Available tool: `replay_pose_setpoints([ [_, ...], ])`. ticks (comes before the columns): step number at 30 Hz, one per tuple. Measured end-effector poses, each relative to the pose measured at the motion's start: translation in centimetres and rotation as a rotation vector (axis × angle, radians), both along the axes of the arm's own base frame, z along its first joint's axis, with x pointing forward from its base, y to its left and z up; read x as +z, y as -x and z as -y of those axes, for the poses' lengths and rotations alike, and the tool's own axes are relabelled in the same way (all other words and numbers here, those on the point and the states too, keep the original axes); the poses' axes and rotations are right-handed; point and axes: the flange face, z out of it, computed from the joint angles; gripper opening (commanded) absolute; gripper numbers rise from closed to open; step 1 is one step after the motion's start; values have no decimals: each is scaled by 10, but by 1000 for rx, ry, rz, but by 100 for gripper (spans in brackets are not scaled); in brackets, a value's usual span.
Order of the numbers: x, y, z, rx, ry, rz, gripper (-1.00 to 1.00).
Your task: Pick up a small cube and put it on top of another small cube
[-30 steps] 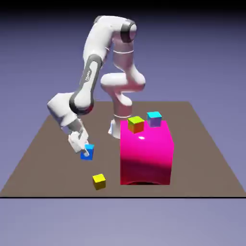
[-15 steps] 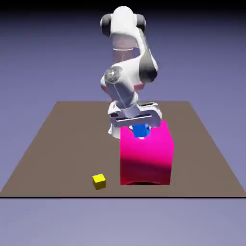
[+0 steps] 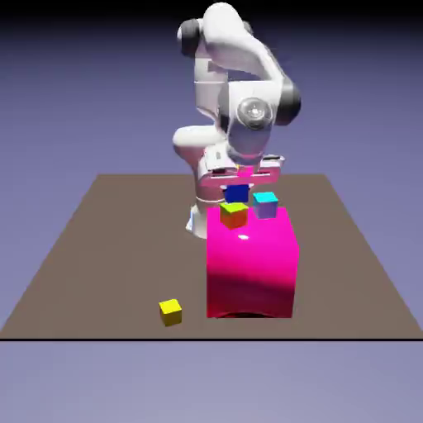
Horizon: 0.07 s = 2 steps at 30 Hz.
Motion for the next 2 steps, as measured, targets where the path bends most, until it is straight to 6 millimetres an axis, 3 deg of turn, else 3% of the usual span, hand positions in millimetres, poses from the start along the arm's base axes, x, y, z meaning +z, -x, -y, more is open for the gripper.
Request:
replay_pose_setpoints([
  [2,0,0,0,1,2,0,100],
])
